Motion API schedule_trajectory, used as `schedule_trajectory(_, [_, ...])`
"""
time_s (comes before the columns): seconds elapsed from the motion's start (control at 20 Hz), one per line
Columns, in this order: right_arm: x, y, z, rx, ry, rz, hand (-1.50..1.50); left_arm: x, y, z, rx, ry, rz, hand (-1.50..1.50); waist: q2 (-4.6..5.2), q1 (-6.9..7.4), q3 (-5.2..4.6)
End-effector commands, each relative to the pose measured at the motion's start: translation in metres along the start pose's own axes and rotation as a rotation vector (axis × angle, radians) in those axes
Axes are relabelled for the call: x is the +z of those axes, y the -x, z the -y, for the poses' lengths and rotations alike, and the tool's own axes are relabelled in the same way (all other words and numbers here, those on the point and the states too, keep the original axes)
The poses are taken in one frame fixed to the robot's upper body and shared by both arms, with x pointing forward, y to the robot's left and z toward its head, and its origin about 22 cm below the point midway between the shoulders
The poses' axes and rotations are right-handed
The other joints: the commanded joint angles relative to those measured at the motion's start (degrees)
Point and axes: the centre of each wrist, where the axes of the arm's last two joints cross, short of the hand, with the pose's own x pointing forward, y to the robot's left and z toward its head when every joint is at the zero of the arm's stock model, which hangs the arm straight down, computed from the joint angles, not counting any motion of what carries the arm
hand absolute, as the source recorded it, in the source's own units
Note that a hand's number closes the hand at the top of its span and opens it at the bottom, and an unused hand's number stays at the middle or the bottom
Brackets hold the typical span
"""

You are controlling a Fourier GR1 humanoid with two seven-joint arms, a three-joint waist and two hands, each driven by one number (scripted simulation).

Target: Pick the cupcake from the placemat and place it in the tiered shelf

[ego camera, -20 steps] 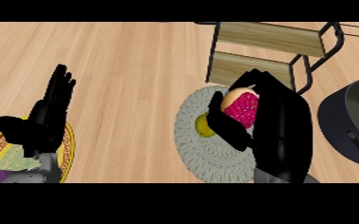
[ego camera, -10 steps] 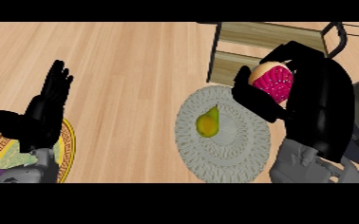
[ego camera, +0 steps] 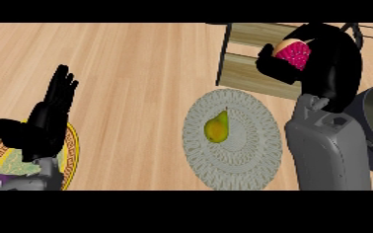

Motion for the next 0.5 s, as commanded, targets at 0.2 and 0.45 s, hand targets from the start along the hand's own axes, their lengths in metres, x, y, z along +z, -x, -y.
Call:
schedule_trajectory(0.2, [-0.046,0.04,-0.029,-0.04,0.06,-0.009,1.5,0.006,0.008,0.006,0.016,0.016,-0.014,0.0,0.0,0.01,0.0])
schedule_trajectory(0.45, [-0.077,0.036,-0.03,-0.037,0.04,0.017,1.5,-0.003,0.0,0.023,0.001,0.012,-0.009,0.0,-0.02,0.0,0.0])
